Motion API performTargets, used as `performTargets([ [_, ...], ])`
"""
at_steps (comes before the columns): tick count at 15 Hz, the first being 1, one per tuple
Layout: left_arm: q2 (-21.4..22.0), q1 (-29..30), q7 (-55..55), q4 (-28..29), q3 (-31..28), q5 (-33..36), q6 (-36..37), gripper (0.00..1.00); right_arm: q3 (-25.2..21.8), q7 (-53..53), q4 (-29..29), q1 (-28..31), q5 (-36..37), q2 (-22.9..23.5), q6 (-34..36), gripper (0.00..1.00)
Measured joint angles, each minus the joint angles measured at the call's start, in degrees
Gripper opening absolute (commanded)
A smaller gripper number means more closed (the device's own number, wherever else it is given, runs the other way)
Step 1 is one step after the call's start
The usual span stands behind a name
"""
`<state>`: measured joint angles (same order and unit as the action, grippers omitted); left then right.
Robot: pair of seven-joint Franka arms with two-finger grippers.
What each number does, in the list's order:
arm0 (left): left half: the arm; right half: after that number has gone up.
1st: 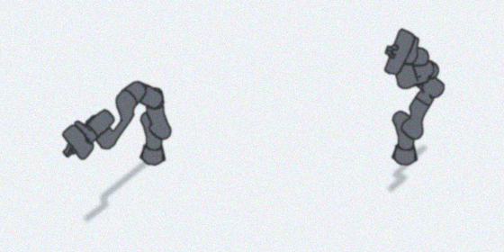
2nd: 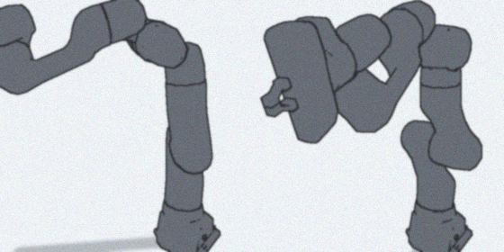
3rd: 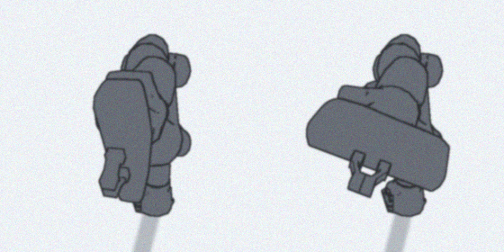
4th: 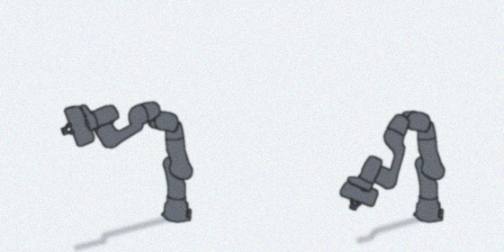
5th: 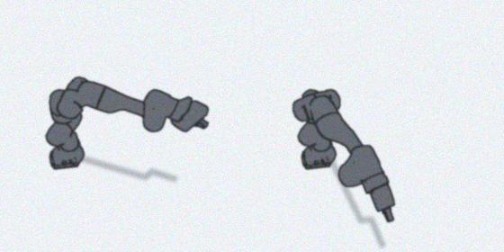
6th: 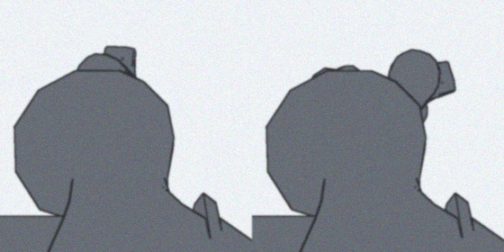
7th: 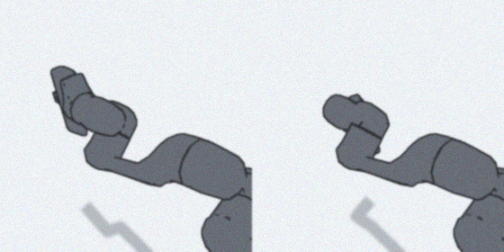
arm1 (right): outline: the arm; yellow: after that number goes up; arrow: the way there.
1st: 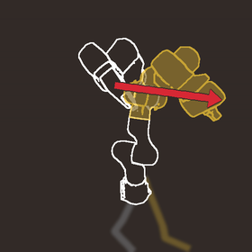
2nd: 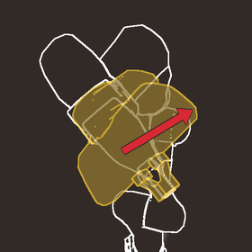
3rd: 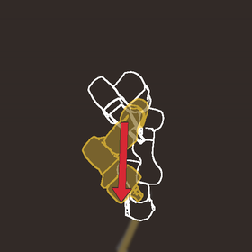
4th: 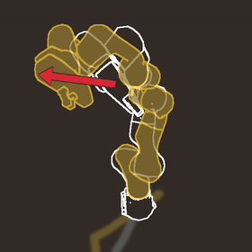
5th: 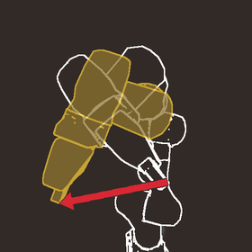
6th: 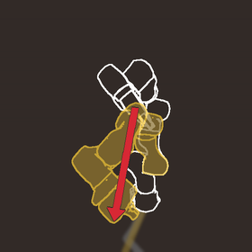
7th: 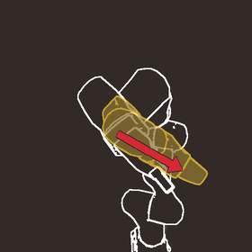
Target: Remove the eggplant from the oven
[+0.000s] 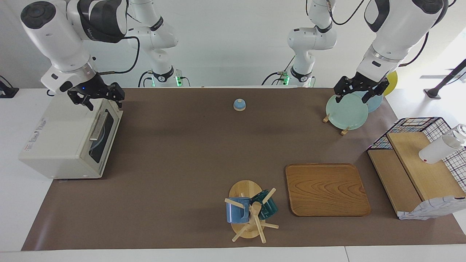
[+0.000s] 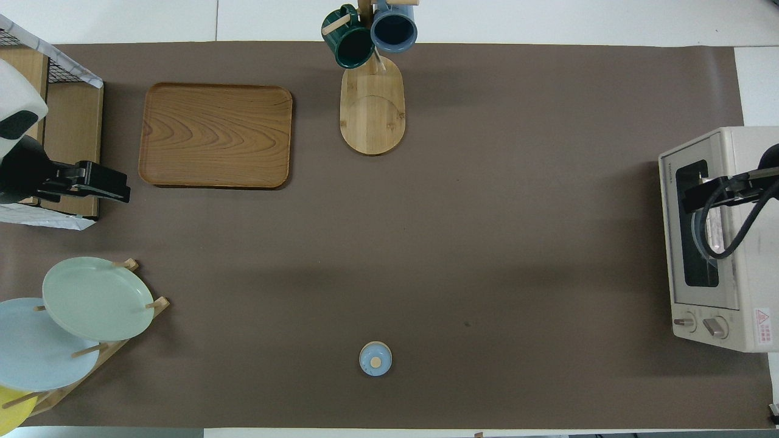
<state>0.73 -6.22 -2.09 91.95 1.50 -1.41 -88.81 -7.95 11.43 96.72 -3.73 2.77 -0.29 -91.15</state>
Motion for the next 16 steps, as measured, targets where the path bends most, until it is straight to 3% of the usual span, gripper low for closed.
performTargets([
  [1,0.0,0.0,0.0,0.0,0.0,0.0,0.0,1.0,0.0,0.0,0.0,0.0,0.0,0.0,0.0,0.0],
  [5,0.0,0.0,0.0,0.0,0.0,0.0,0.0,1.0,0.1,0.0,0.6,-0.7,0.0,0.0,-2.1,0.0],
  [9,0.0,0.0,0.0,0.0,0.0,0.0,0.0,1.0,-0.2,0.0,6.1,0.1,0.0,-0.7,-8.7,0.0],
  [16,0.0,0.0,0.0,0.0,0.0,0.0,0.0,1.0,-0.4,-0.8,12.7,2.9,3.2,-0.7,-14.2,0.0],
])
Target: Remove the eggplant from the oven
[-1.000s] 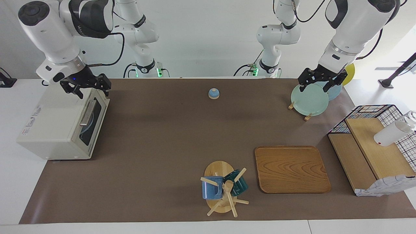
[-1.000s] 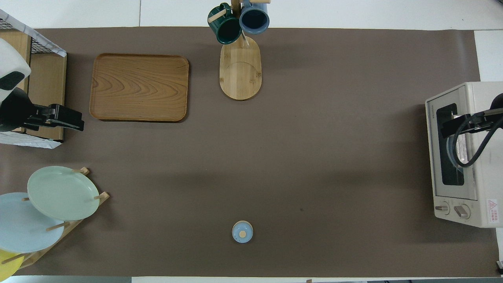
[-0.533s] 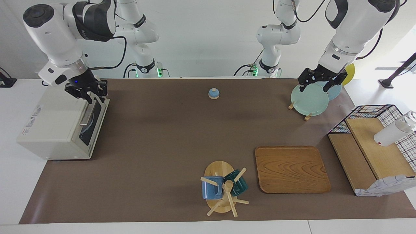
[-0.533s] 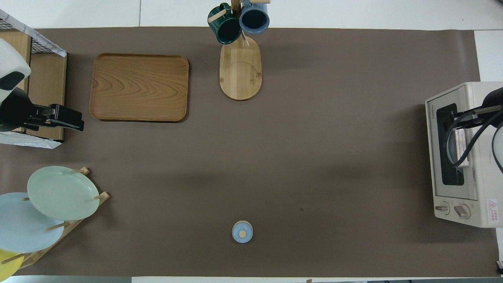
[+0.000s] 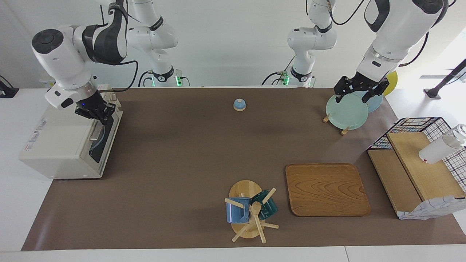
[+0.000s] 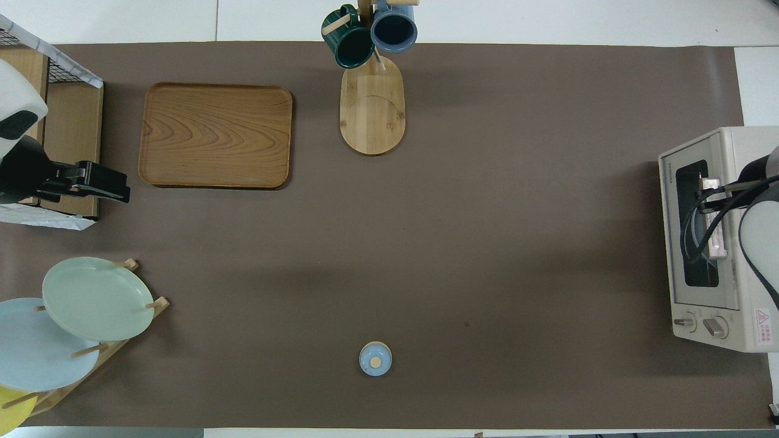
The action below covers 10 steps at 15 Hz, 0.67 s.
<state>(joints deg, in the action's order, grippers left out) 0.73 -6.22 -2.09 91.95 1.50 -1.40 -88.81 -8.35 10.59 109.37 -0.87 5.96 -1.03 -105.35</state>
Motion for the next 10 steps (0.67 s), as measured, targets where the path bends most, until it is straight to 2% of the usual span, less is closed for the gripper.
performTargets([
  [10,0.0,0.0,0.0,0.0,0.0,0.0,0.0,1.0,0.0,-1.9,3.2,0.5,5.8,0.0,-1.8,0.0],
])
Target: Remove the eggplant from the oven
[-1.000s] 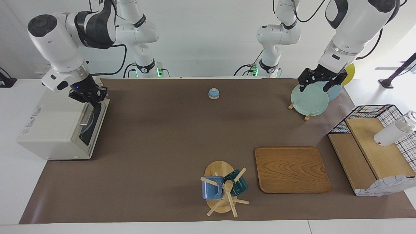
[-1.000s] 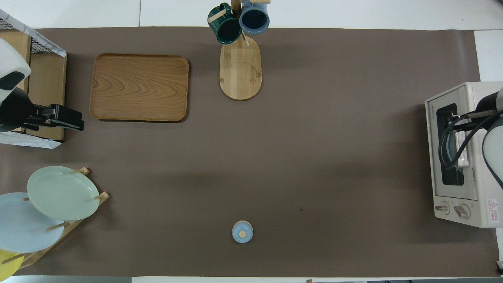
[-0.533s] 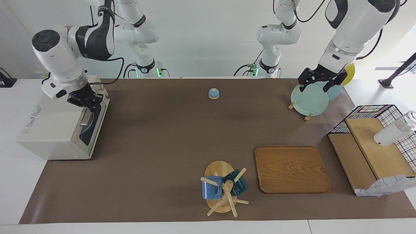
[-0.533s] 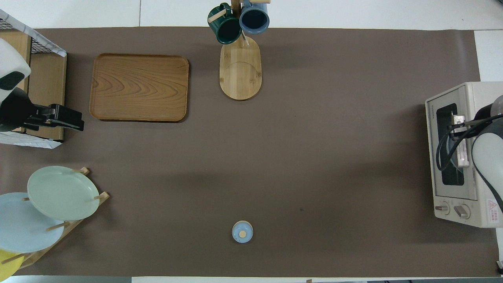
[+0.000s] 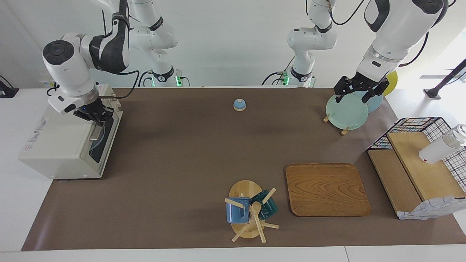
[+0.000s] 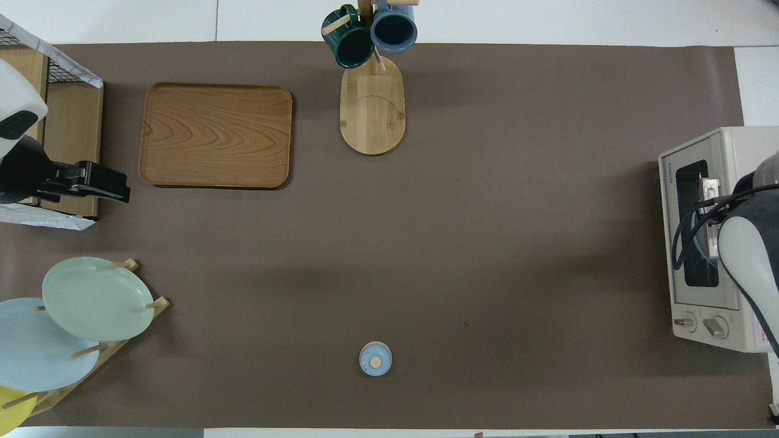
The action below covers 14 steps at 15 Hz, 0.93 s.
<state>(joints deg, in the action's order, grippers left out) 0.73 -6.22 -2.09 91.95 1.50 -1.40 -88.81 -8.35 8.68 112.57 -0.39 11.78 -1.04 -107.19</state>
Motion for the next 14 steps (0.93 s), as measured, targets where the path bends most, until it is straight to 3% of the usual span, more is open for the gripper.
performTargets([
  [14,0.0,0.0,0.0,0.0,0.0,0.0,0.0,1.0,0.6,0.0,4.3,-3.0,0.0,-1.0,-4.7,0.0],
])
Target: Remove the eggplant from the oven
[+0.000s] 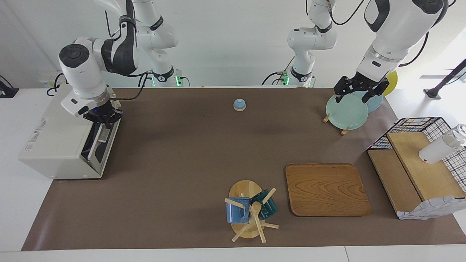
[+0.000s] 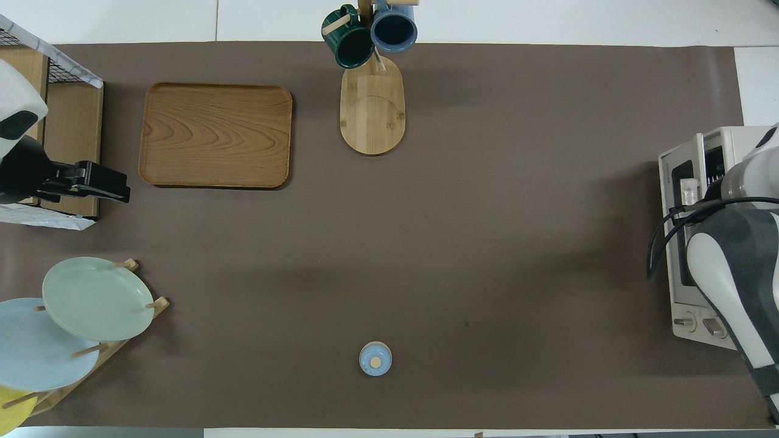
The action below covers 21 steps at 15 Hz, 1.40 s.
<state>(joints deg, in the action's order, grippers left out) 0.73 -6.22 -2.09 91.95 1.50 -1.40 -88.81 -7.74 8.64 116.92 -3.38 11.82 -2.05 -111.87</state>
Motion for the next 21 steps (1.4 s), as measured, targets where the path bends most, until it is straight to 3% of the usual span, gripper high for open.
performTargets([
  [4,0.0,0.0,0.0,0.0,0.0,0.0,0.0,1.0,0.4,-2.4,3.1,-3.4,-0.4,0.9,-5.8,0.0],
  [14,0.0,0.0,0.0,0.0,0.0,0.0,0.0,1.0,0.6,-7.8,9.9,-7.3,-1.8,8.5,-23.5,0.0],
  [21,0.0,0.0,0.0,0.0,0.0,0.0,0.0,1.0,0.5,-7.8,9.1,-8.3,-8.7,11.8,-25.4,0.0],
])
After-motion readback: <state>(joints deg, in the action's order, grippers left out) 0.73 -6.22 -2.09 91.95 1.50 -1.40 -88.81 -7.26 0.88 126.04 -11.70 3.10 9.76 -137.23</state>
